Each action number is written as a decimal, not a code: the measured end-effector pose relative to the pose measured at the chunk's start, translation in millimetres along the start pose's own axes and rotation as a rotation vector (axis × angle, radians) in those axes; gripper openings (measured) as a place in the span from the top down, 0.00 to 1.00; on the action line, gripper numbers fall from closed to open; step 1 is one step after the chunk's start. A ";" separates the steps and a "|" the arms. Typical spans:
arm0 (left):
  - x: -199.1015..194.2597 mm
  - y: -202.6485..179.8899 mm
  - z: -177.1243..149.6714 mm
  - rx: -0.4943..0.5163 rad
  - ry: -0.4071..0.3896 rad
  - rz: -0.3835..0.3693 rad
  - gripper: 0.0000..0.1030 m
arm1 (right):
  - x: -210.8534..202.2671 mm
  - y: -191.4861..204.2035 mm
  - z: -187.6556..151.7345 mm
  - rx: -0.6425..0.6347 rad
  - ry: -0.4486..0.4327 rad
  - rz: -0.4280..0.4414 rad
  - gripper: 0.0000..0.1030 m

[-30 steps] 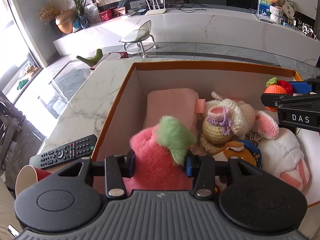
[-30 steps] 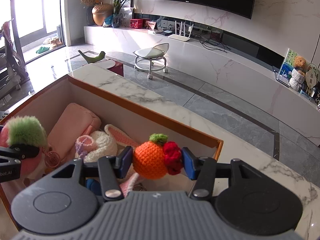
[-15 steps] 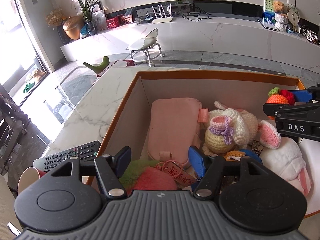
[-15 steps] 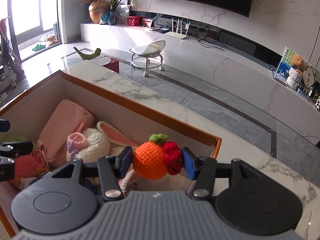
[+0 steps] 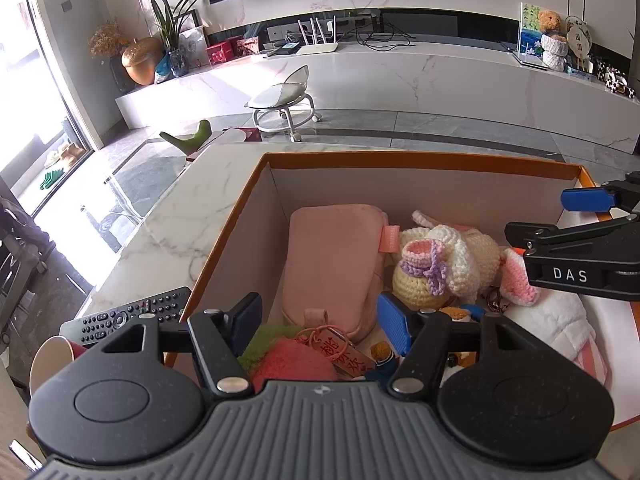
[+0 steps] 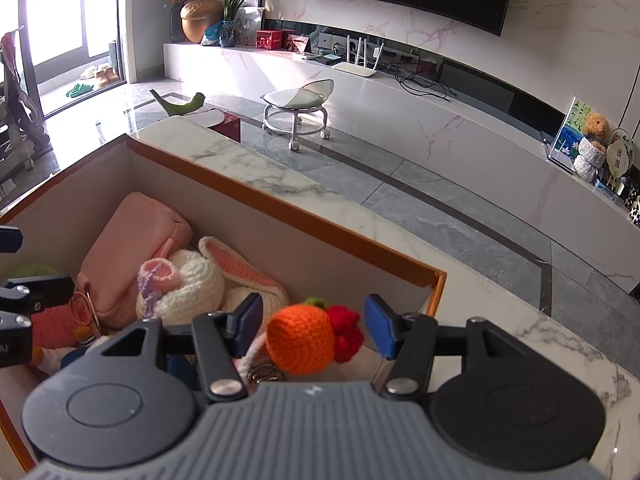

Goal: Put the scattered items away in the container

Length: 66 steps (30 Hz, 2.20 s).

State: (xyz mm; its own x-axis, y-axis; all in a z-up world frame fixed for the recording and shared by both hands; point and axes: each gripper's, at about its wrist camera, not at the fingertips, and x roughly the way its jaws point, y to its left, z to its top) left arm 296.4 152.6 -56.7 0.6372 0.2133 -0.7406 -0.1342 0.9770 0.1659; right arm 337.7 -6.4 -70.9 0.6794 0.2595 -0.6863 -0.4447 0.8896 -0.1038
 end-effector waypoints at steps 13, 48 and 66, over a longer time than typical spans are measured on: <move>-9.3 -2.3 -1.4 -0.027 -0.013 -0.032 0.27 | -14.2 0.7 -0.3 0.018 -0.022 0.016 0.29; -148.3 -21.3 -26.0 -0.040 -0.205 -0.128 0.26 | -212.8 16.2 -44.6 0.144 -0.226 -0.071 0.26; -216.0 -27.6 -56.5 -0.074 -0.371 -0.155 0.13 | -320.9 26.9 -94.7 0.264 -0.383 -0.214 0.18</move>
State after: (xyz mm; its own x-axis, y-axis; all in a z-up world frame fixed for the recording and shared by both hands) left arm 119.6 79.9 62.0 0.8830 0.0598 -0.4655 -0.0604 0.9981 0.0136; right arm 52.4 -101.4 78.4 0.9264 0.1360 -0.3510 -0.1432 0.9897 0.0057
